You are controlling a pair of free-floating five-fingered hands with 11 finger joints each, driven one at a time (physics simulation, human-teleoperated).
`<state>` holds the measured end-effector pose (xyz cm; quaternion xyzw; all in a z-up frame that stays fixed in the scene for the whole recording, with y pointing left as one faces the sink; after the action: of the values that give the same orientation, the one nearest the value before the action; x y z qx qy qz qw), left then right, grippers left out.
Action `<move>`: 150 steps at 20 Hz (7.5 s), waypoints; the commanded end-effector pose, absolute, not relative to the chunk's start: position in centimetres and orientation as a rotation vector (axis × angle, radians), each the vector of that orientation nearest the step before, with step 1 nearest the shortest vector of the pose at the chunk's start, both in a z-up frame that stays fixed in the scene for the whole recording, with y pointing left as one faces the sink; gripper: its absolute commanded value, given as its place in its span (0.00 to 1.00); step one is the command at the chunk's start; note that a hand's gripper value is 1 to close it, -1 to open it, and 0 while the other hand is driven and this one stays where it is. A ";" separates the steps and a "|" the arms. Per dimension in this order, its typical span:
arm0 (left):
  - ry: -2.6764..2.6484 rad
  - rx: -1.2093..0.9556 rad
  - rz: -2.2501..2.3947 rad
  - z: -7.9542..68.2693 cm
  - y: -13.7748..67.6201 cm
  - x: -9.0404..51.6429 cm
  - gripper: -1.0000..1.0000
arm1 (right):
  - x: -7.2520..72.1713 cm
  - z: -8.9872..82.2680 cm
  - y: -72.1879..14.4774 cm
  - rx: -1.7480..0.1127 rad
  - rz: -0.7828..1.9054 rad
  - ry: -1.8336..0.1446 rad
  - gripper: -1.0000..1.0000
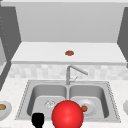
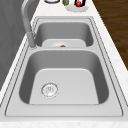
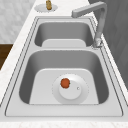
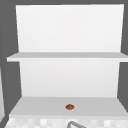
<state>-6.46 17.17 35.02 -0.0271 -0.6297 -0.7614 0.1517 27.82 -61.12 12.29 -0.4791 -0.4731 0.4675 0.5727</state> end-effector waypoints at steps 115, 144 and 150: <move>-1.807 -0.078 -2.185 35.0 17.2 -6.5 0.50 | 4.2 75.5 -16.8 -1.450 1.285 -1.039 1.00; -1.807 -0.078 -2.185 35.0 17.2 -6.5 0.50 | 24.0 75.3 -12.4 -1.360 1.349 -1.139 1.00; -1.807 -0.078 -2.185 35.0 17.2 -6.5 0.50 | 28.4 71.8 -12.0 -1.368 1.345 -1.138 1.00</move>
<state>-6.46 17.17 35.02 -0.0271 -0.6297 -0.7614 0.1517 26.38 -12.17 73.42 -0.5603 -0.4467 0.5318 0.4513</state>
